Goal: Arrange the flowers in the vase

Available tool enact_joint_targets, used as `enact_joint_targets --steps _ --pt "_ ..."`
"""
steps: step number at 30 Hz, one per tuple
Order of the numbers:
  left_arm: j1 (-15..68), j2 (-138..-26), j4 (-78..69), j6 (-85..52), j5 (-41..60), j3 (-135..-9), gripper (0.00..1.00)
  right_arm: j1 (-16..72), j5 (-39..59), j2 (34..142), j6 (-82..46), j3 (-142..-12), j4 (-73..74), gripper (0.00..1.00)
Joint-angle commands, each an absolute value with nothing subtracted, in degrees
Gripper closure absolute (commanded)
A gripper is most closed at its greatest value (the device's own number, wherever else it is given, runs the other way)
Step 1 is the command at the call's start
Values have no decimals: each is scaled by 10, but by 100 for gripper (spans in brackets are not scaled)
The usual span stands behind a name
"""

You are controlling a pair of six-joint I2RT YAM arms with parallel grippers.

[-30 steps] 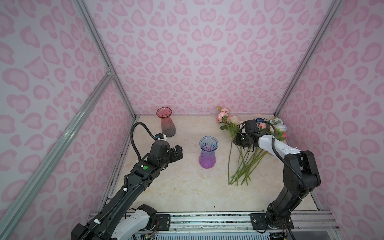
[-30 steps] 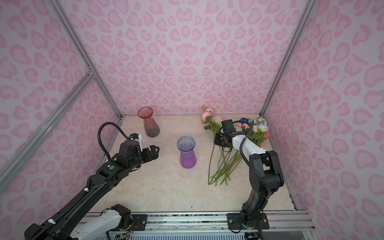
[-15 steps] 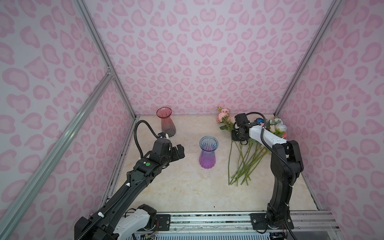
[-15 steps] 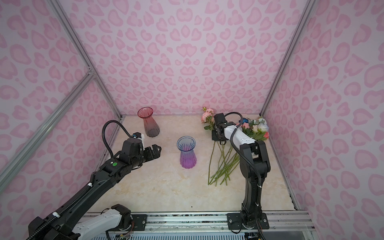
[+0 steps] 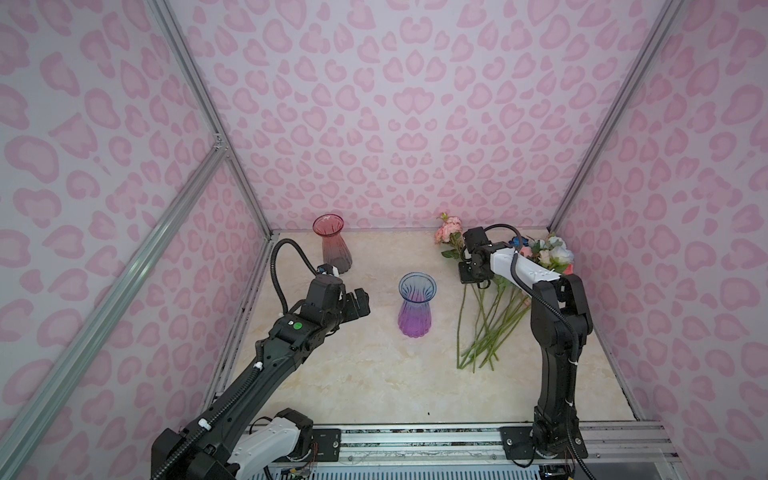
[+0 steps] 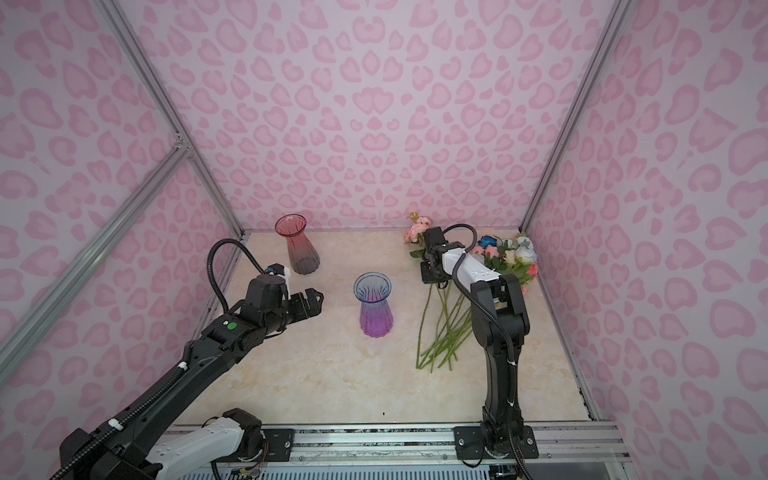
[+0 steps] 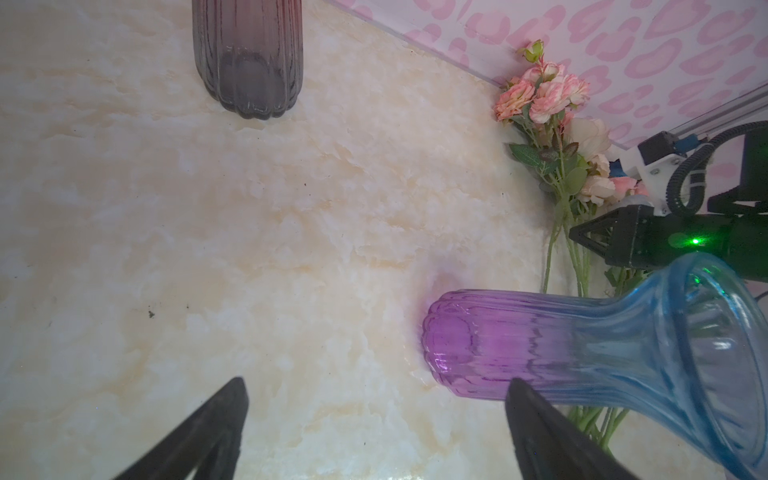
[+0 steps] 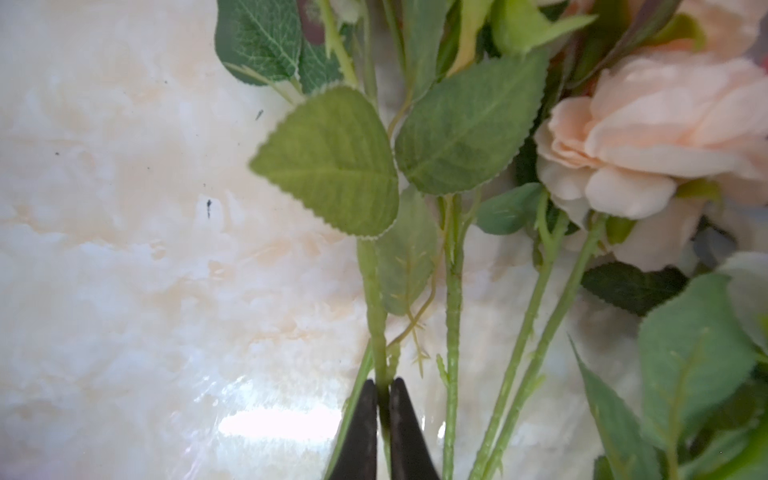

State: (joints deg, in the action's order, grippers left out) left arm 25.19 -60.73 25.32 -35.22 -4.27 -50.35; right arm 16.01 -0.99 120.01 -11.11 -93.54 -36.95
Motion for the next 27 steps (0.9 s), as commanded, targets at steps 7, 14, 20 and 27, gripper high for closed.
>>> enact_joint_targets --steps 7,14,20,27 --pt "250 -607 259 -345 -40 -518 2 162 -13 1210 -100 -920 -366 82" --pt "249 -580 272 -342 -50 -516 2 162 -19 1184 -104 -914 -362 98" --pt "249 -557 286 -341 -52 -517 2 173 -23 1123 -115 -908 -350 100" --pt "248 -531 280 -345 -56 -511 2 175 -20 1017 -129 -877 -301 100"
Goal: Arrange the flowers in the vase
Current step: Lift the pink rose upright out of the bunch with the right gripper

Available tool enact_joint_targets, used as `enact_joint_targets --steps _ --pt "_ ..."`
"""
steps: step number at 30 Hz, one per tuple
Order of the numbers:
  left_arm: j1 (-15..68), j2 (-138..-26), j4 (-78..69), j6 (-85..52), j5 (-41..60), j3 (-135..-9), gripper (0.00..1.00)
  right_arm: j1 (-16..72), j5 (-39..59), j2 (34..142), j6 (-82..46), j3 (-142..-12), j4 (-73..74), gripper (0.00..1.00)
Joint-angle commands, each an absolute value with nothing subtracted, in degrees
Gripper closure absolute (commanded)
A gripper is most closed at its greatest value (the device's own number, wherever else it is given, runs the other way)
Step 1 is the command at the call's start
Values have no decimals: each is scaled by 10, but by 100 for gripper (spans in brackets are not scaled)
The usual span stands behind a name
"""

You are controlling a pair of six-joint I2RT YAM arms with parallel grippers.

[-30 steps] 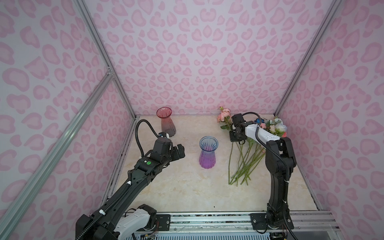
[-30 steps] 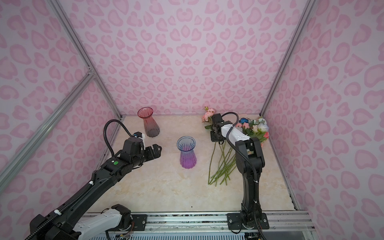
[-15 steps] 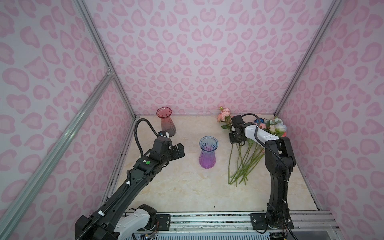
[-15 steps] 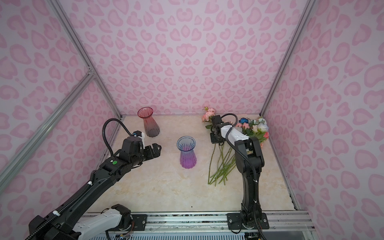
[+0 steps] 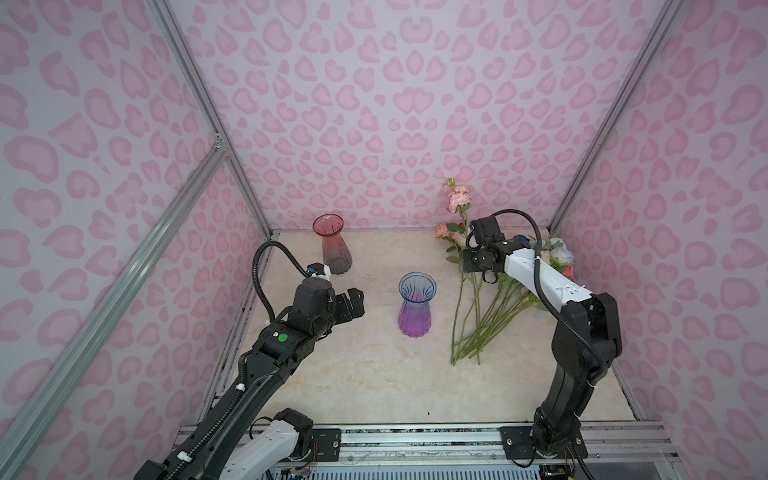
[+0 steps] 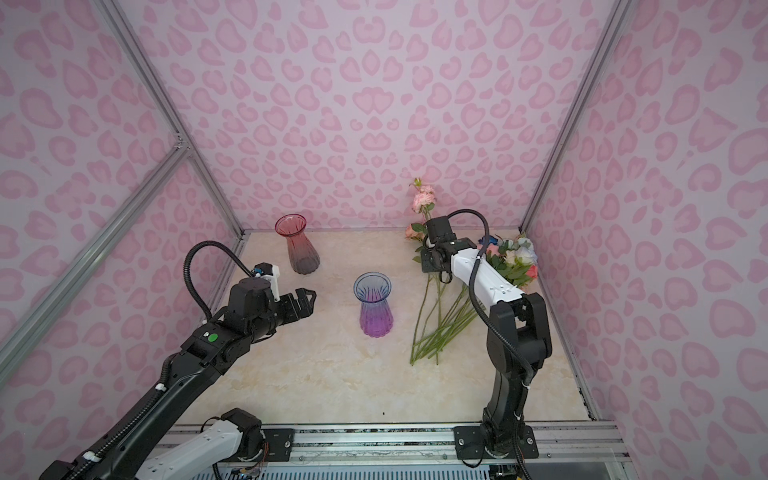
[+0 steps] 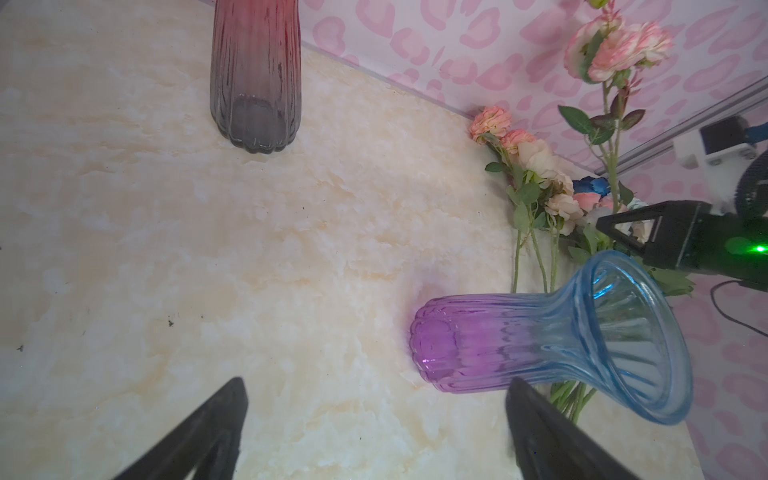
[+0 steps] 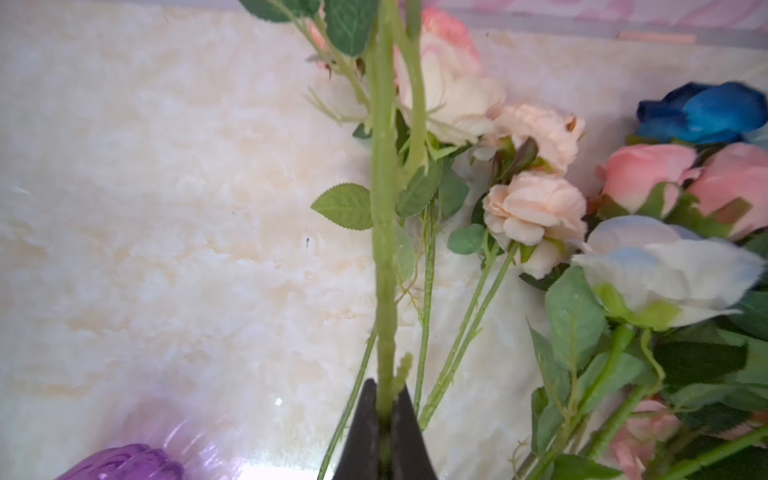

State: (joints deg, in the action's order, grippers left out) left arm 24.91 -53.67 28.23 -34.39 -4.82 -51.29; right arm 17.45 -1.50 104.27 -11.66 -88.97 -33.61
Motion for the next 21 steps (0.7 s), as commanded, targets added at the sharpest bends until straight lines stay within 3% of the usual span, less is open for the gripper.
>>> enact_joint_targets --steps 1,21 --pt "248 -533 280 -346 -55 -511 2 174 -18 1006 -131 -872 -293 100" --pt "248 -546 268 -355 -37 -522 1 211 -101 829 -96 -808 -158 100"
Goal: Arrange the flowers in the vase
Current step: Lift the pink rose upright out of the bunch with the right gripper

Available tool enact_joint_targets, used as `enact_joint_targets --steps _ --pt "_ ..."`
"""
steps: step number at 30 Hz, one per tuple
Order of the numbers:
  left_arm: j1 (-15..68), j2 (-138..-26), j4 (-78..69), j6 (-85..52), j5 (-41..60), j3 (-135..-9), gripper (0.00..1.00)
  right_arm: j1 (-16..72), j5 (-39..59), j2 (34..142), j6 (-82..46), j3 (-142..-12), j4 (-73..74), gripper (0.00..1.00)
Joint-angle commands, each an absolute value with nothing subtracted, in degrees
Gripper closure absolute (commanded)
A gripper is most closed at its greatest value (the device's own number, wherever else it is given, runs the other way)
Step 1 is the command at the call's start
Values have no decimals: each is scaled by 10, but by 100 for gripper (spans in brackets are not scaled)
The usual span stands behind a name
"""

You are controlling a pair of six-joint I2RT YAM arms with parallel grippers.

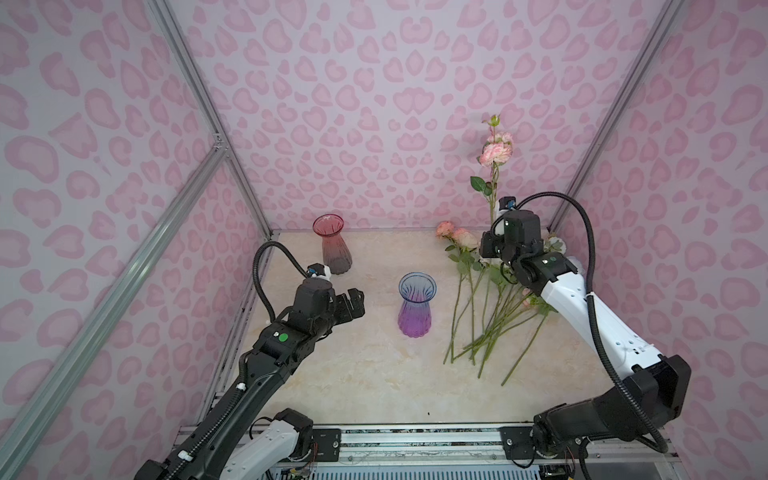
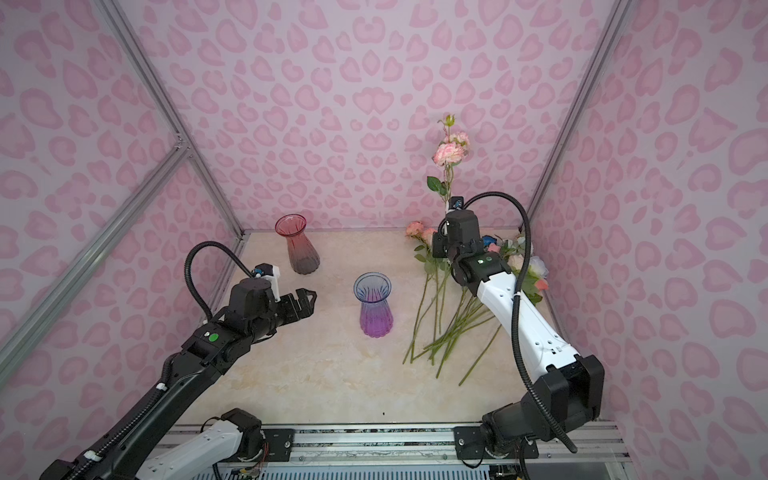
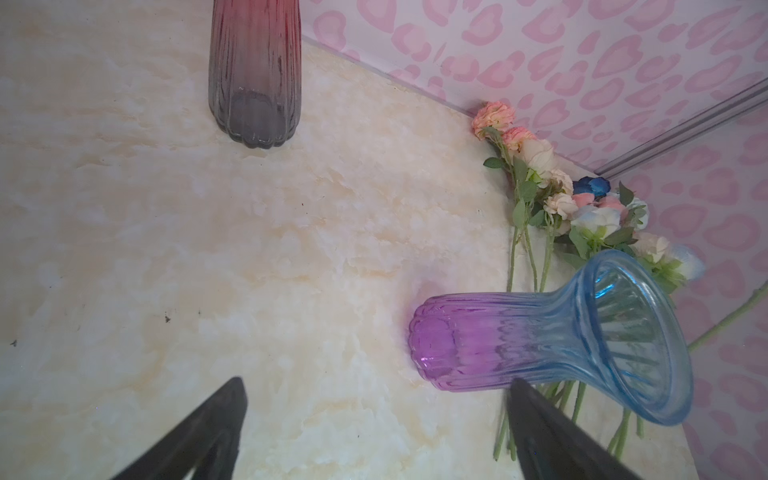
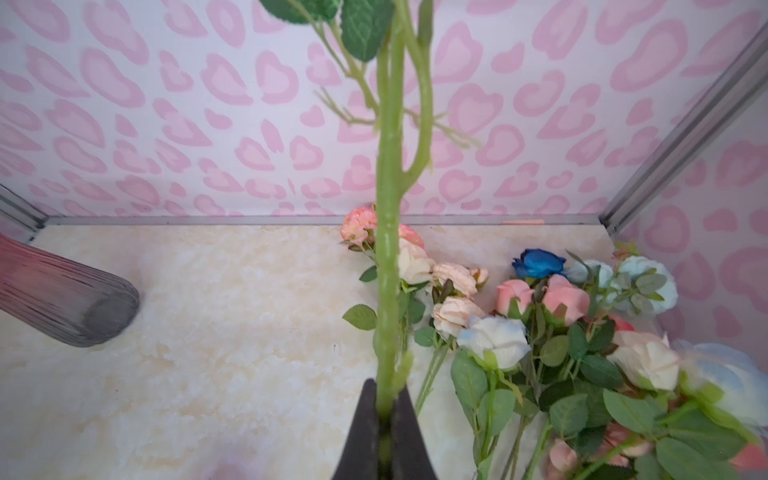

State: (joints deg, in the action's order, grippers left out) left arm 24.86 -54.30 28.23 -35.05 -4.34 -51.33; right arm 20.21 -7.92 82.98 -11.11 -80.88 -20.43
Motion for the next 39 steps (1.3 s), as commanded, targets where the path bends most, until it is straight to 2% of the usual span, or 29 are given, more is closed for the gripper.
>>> enact_joint_targets --steps 1,20,29,34,39 --pt "248 -547 266 -358 -37 -521 1 215 -105 828 -93 -805 -143 100" --pt "248 -512 179 -337 13 -477 2 413 -173 769 -21 -834 41 100" --pt "248 -499 163 -333 30 -479 2 430 -149 781 -12 -929 32 100" --pt "247 -491 116 -331 90 -471 2 430 -134 785 -43 -900 68 100" --pt "248 -478 115 -323 93 -470 2 437 -124 798 -69 -857 92 100"
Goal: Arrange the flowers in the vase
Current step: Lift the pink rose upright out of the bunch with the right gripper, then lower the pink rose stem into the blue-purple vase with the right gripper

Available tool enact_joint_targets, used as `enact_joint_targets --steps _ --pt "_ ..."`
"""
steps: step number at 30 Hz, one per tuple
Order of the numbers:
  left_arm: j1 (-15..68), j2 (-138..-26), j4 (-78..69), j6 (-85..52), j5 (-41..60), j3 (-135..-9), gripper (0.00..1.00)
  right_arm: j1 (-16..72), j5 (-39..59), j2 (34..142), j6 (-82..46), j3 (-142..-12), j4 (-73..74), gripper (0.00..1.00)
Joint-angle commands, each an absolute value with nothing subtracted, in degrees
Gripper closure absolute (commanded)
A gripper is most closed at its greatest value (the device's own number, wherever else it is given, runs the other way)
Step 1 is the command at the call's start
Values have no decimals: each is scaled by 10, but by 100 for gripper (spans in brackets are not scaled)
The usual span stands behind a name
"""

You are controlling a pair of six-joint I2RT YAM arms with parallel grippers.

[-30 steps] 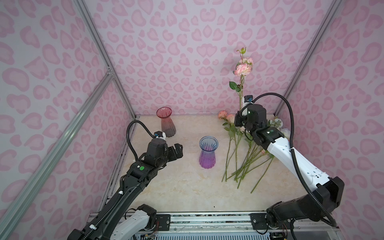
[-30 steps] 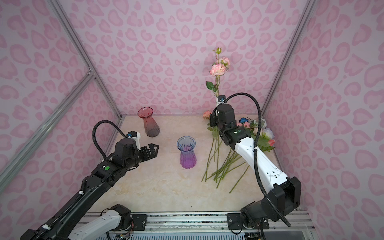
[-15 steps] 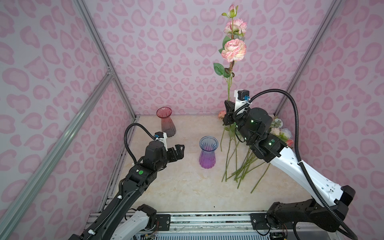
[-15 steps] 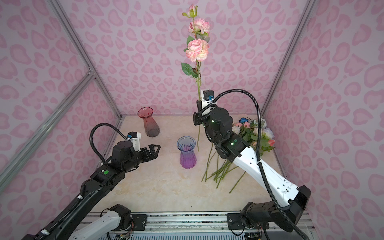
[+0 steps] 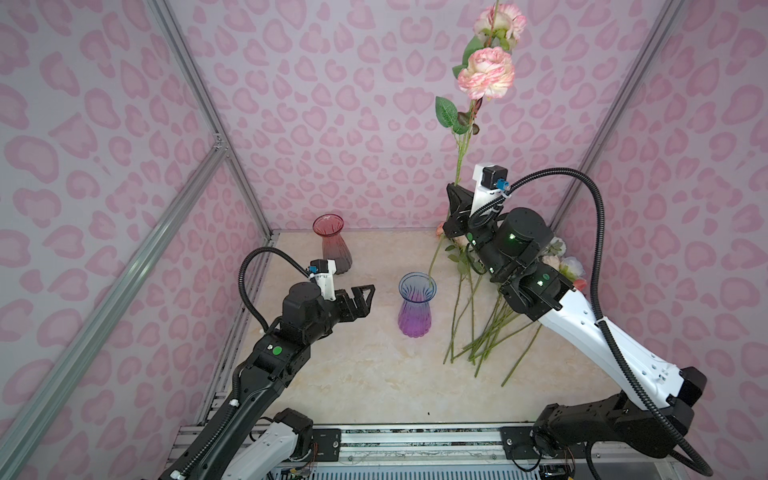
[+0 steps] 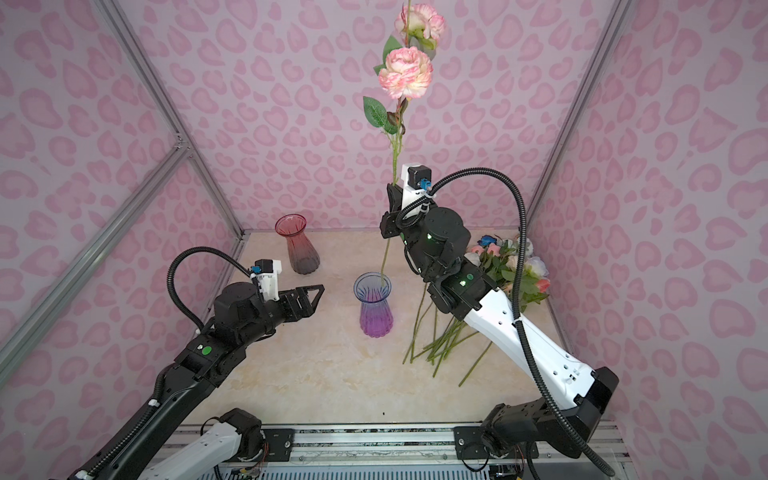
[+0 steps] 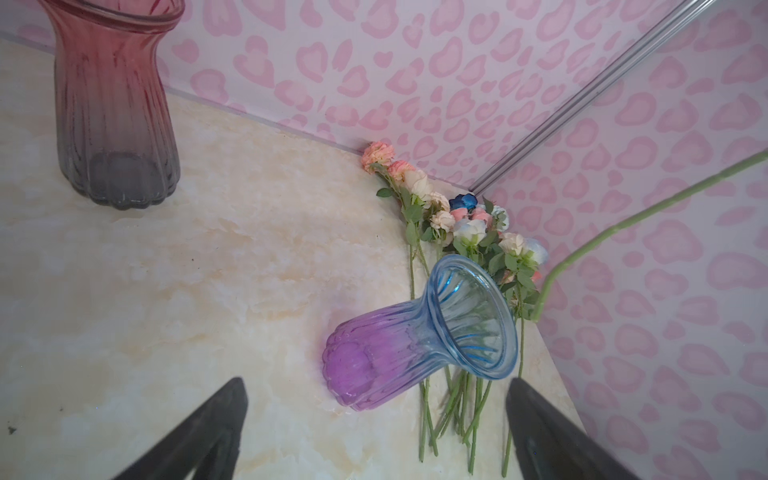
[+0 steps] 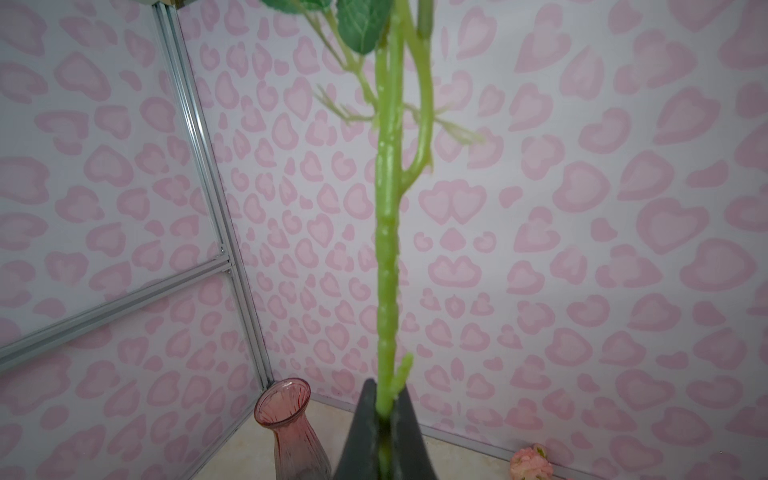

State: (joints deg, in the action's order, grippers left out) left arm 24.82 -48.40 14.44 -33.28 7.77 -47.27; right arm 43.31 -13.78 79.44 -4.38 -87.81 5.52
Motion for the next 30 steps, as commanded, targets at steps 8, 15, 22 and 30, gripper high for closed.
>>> enact_joint_targets --steps 8,15,22,30 --pt "247 -467 120 -315 80 -461 3 471 -121 819 -110 -746 125 100" --pt "247 -469 118 -315 81 -456 4 501 -141 838 -141 -687 128 99" --pt "247 -477 112 -317 83 -451 4 504 -159 837 -150 -660 123 91" --pt "247 -503 100 -323 91 -448 4 504 -154 828 -150 -649 116 82"
